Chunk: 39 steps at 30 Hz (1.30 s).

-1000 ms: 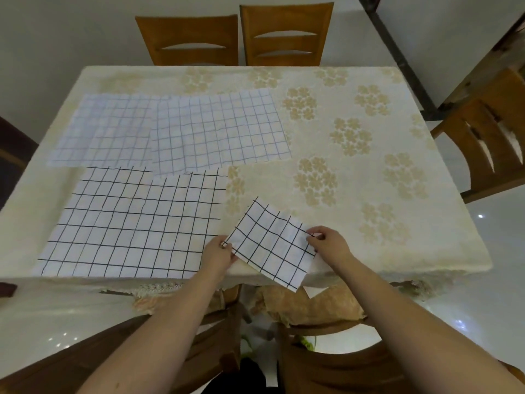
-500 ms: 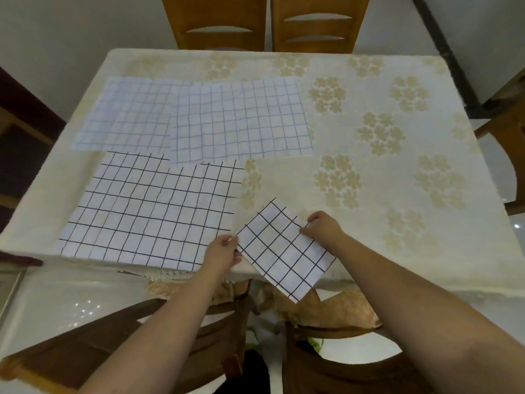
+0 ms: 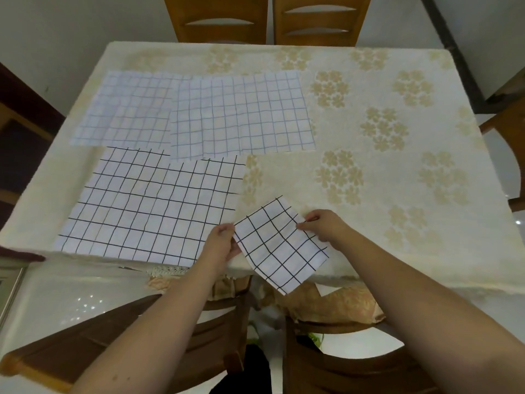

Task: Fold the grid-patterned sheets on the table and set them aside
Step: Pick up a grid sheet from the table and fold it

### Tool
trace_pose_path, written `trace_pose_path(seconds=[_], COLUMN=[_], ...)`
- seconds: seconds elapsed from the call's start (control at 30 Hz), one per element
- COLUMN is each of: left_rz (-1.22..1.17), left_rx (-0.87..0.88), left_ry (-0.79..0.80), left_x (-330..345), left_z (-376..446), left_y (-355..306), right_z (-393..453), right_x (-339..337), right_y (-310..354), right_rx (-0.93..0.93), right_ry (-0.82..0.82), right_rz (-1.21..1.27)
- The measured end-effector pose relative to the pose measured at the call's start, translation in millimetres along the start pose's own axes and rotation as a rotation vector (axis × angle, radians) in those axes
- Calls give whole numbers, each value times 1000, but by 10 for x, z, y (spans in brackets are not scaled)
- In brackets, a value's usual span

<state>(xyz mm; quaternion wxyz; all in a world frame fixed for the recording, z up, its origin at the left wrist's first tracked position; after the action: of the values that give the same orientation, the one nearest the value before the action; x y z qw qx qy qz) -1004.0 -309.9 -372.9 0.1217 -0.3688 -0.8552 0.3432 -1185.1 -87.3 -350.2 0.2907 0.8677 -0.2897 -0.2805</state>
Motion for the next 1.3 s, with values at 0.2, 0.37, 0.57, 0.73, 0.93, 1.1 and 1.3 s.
trace_pose_path(seconds=[0.2, 0.37, 0.57, 0.73, 0.93, 1.1, 1.3], left_rz=[32, 171, 304, 317, 406, 556, 214], left_rx=[-168, -176, -107, 146, 416, 183, -48], left_ry=[215, 314, 214, 170, 85, 48, 21], left_x=[219, 375, 445, 636, 724, 613, 487], left_z=[-212, -374, -426, -428, -510, -314, -285], left_y=[334, 493, 83, -603, -800, -100, 332], right_z=[-133, -246, -403, -584, -790, -817, -766], right_x=[-80, -179, -407, -685, -801, -466, -201], right_y=[-57, -80, -29, 174, -18, -634, -1118], right_rx=[9, -26, -83, -235, -304, -112, 158], right_ry=[-5, -11, -79, -227, -320, -303, -249], right_rz=[269, 383, 367, 370, 427, 250, 281])
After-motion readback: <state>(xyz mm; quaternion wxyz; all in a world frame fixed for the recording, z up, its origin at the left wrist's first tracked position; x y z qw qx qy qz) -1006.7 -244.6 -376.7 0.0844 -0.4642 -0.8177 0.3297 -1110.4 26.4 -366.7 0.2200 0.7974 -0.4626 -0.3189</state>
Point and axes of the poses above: each hand's wrist, its own z-axis towards the middle knuckle, its own x-axis out of the palm, y = z × x, the point moved 10 cm from there along z, towards the middle knuckle
